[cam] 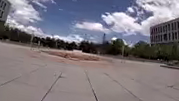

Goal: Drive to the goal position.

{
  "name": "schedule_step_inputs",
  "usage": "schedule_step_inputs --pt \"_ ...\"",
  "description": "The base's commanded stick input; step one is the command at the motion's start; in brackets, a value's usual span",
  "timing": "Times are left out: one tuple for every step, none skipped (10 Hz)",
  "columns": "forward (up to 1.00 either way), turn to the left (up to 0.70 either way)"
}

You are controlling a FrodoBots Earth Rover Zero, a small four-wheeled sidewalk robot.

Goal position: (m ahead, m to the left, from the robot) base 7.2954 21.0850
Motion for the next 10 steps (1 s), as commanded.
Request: schedule_step_inputs --pt "0.7 0.17" --pt "0.7 0.27" --pt "0.7 0.14" --pt "0.7 0.03" --pt "0.7 0.02" --pt "0.7 0.02" --pt "0.7 0.02" --pt "0.7 0.02" --pt "0.7 0.02" --pt "0.7 0.0"
